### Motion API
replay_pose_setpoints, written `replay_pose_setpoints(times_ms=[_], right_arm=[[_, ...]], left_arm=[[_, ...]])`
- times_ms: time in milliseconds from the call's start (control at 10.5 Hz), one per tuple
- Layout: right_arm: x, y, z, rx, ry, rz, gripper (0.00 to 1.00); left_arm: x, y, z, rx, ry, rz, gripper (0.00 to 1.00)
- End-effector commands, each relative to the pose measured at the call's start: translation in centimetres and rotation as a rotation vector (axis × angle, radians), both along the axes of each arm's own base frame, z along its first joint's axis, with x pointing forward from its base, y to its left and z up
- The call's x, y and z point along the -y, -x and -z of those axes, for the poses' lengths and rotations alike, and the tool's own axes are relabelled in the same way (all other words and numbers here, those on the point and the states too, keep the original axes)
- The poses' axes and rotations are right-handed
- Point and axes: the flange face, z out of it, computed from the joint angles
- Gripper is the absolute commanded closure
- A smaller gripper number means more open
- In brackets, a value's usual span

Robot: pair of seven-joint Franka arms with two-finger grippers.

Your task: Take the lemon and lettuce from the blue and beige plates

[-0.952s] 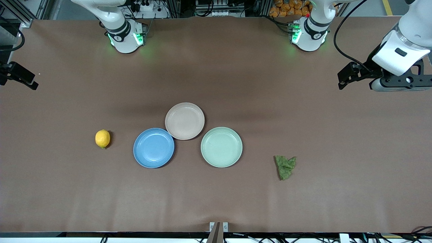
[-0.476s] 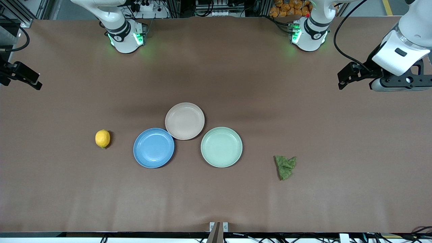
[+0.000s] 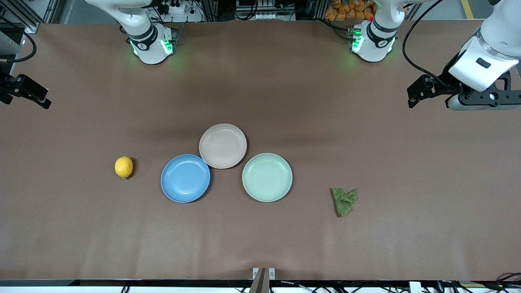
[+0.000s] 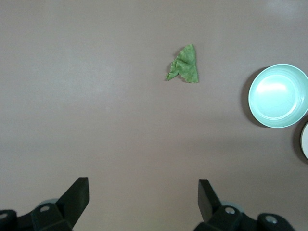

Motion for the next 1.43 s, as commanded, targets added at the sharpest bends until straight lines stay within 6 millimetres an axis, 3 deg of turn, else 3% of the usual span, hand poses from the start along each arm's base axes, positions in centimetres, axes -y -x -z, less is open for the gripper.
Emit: replay_pose_setpoints(times_ms=[0,1333], right_arm=[[-0.21,-0.35,-0.49,0.003,0.008,-0.007,0.0],[-0.09,-0.9,-0.11,0.011,0.041,-0.002,0.0]], left_arm=[[-0.1,-0.12,-0.27,0.005,-0.023,0.0,0.0],[-0.27,-0.16,-0.27,0.005,-0.023,-0.003,0.0]])
